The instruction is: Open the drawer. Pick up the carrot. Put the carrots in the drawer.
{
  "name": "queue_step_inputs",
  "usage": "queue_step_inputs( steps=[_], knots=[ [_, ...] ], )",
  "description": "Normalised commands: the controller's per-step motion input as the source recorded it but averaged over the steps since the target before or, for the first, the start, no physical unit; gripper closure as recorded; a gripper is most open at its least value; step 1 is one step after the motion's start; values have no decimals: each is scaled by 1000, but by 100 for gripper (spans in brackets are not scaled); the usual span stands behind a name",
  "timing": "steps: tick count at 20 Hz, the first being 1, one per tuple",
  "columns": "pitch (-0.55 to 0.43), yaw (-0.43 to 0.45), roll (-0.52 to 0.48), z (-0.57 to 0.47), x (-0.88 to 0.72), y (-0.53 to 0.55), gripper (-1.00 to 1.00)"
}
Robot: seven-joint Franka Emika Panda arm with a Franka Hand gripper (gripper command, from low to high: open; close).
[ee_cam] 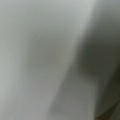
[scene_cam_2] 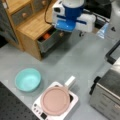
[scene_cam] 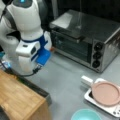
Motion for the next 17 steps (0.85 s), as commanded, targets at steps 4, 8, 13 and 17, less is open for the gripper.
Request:
queue_step_inputs(
  steps=[4,8,13,17],
  knots=[
    [18,-112,56,102,34,249,-100],
    [-93,-176,198,124,-39,201,-100],
    [-6,-184,122,79,-110,130,-100],
    [3,-216,45,23,-47,176,-100]
  ],
)
